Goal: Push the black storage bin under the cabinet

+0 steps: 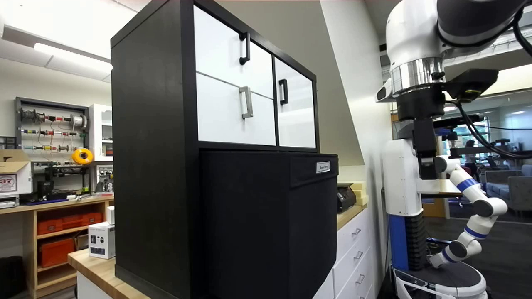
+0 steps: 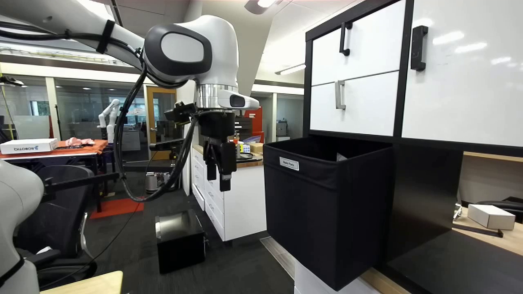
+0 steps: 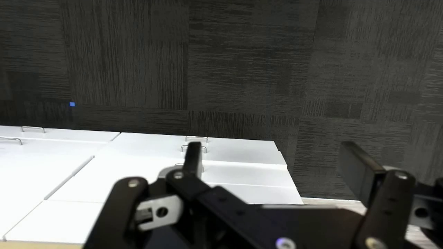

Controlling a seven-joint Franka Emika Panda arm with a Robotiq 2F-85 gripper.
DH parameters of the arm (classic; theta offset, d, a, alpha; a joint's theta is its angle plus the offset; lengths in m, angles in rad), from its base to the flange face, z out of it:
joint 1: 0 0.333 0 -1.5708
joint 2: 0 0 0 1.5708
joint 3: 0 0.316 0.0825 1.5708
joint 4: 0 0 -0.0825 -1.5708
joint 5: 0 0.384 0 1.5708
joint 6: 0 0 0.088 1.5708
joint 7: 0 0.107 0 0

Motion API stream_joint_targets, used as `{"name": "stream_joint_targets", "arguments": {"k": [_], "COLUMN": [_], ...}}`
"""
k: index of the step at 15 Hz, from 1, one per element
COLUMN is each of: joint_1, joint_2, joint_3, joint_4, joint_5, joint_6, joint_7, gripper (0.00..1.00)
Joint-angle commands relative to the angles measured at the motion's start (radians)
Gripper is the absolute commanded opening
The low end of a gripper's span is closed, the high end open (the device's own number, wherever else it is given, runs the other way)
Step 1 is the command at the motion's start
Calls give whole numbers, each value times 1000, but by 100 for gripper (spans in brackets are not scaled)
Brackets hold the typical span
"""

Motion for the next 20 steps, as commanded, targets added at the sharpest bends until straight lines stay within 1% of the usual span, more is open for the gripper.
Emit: {"name": "stream_joint_targets", "arguments": {"k": [1, 8, 16, 17, 20], "joint_1": [6, 9, 14, 14, 16], "joint_2": [20, 100, 182, 195, 229], "joint_3": [1, 20, 14, 14, 14], "joint_4": [10, 23, 15, 16, 20], "joint_5": [-4, -4, 15, 17, 29], "joint_6": [31, 160, 315, 331, 371], "joint_7": [7, 20, 13, 14, 15], "gripper": [100, 100, 100, 81, 60]}}
